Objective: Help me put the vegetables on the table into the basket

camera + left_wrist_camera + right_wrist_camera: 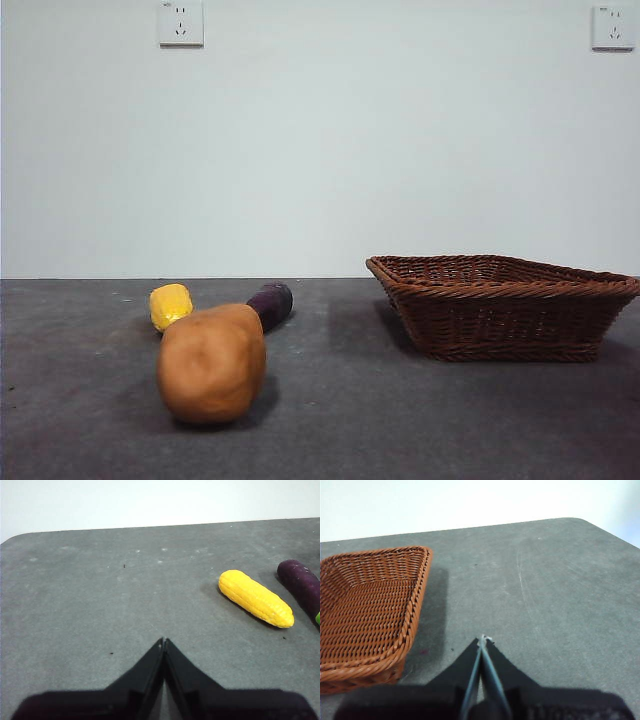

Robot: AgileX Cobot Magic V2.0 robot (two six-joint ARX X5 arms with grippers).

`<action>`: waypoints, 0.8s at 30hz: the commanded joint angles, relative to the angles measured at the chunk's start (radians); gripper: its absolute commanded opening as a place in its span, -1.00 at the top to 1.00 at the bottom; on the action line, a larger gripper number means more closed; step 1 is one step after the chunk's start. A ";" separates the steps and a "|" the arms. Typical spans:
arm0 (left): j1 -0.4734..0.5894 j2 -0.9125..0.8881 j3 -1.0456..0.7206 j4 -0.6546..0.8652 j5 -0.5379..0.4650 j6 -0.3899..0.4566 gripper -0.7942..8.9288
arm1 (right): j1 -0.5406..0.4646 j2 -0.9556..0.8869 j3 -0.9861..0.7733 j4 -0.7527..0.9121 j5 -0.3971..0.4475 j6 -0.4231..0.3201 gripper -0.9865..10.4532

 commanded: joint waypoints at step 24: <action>0.003 0.033 0.066 0.013 0.063 -0.167 0.85 | 0.000 0.010 0.032 0.027 -0.164 0.409 0.84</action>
